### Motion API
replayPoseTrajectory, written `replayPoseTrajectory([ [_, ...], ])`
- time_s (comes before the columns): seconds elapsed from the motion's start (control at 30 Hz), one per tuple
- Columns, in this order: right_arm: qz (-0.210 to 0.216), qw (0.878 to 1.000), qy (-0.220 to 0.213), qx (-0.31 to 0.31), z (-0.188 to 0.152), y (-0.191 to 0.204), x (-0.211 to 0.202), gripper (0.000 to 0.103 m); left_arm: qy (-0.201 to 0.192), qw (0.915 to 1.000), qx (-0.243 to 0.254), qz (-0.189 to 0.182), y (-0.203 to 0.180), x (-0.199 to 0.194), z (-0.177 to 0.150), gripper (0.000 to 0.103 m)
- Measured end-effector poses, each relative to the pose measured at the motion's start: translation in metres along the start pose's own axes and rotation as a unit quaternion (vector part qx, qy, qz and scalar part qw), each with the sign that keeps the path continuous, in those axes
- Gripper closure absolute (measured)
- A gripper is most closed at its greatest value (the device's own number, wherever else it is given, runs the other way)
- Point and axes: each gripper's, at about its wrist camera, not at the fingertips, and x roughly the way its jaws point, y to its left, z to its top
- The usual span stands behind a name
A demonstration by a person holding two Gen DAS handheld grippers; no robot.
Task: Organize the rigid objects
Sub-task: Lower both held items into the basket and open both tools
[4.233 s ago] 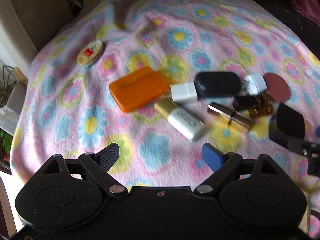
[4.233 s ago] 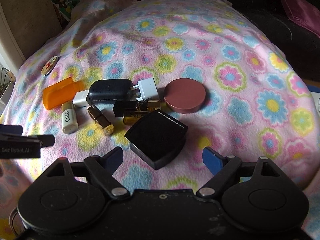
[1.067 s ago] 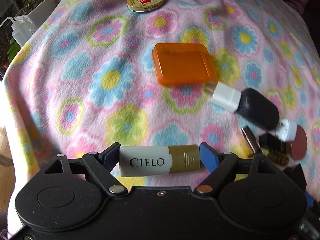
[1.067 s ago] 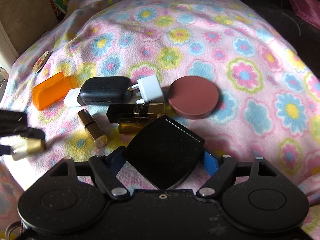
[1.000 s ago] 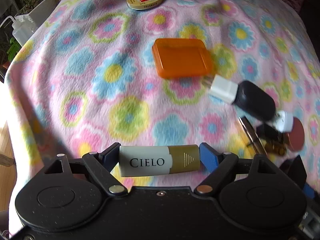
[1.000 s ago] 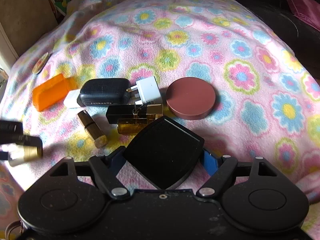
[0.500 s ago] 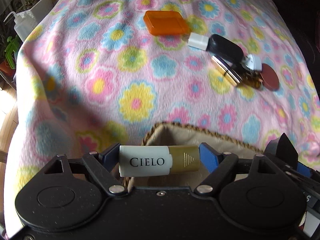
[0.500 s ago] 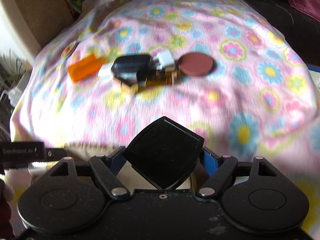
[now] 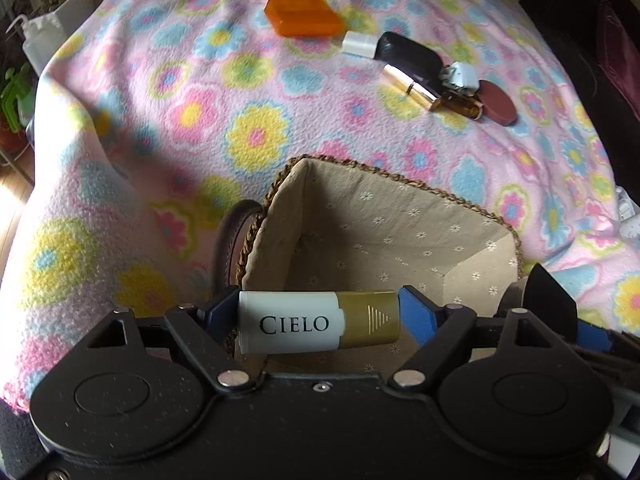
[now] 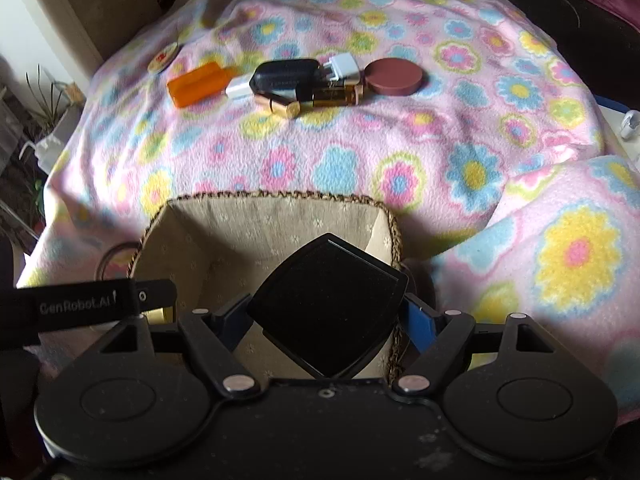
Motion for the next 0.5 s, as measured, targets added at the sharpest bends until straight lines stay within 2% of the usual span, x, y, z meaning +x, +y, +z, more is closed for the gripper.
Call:
replayPoseTrajectory([
  [0.27, -0.013, 1.0, 0.026, -0.01, 0.0, 0.002, 0.011, 0.024, 0.021, 0.9992, 0.017, 0.029, -0.006, 0.015, -0.004, 0.023],
  [0.5, -0.022, 0.999, 0.037, -0.027, -0.001, 0.009, 0.017, 0.024, 0.033, 0.9989, 0.016, 0.029, -0.006, 0.02, -0.003, 0.023],
])
